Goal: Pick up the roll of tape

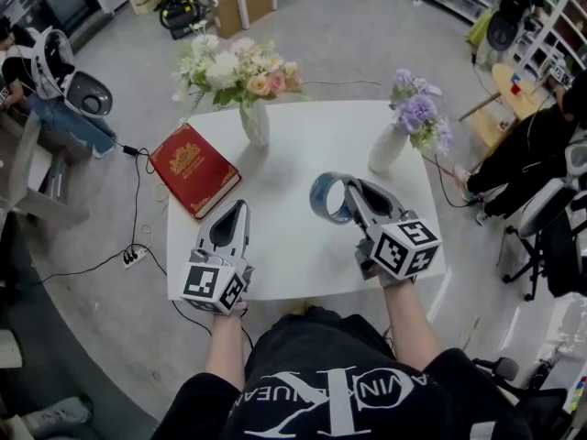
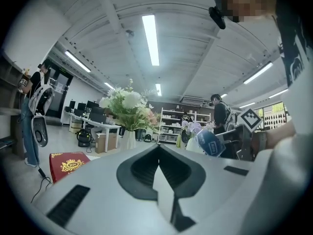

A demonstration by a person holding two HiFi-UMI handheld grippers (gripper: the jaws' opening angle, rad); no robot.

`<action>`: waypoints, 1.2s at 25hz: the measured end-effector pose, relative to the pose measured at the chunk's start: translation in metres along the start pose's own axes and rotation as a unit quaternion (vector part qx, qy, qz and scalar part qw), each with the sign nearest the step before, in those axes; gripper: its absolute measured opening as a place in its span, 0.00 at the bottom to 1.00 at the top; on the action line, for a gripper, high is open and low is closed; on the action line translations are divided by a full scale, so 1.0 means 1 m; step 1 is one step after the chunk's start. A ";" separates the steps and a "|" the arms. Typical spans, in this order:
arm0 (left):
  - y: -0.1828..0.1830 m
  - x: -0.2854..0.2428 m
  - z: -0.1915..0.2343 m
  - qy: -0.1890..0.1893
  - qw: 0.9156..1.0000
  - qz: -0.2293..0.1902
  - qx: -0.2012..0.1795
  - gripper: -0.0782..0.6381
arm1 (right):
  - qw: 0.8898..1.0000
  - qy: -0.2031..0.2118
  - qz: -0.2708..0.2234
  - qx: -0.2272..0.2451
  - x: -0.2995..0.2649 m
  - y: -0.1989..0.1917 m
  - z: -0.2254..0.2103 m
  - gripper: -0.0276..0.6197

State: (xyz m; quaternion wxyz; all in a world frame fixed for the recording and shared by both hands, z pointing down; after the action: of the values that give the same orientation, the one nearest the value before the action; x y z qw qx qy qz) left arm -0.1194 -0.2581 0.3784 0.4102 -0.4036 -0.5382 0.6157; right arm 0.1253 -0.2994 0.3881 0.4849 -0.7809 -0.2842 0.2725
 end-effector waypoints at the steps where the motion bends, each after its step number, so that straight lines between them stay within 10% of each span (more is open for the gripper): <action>1: 0.002 0.000 0.000 0.001 1.000 -0.002 -0.001 0.11 | 1.000 0.002 -0.004 0.002 0.001 0.003 0.001 0.14; 30: 0.055 0.001 0.006 0.006 0.998 -0.061 -0.025 0.11 | 0.996 0.031 -0.077 0.022 0.009 0.052 0.018 0.14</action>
State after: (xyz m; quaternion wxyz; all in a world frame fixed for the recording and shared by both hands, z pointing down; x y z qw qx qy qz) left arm -0.1291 -0.2640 0.3239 0.4399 -0.3840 -0.5749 0.5731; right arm 0.1283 -0.3016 0.3327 0.5302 -0.7540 -0.3225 0.2155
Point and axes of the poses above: the fingertips, and each gripper's own axes: x backward along the fingers, z to its left, y out of its top, the point moved 4 cm from there along x, backward along the fingers, and after that the axes turned 7 degrees about y, right-handed, at the moved point
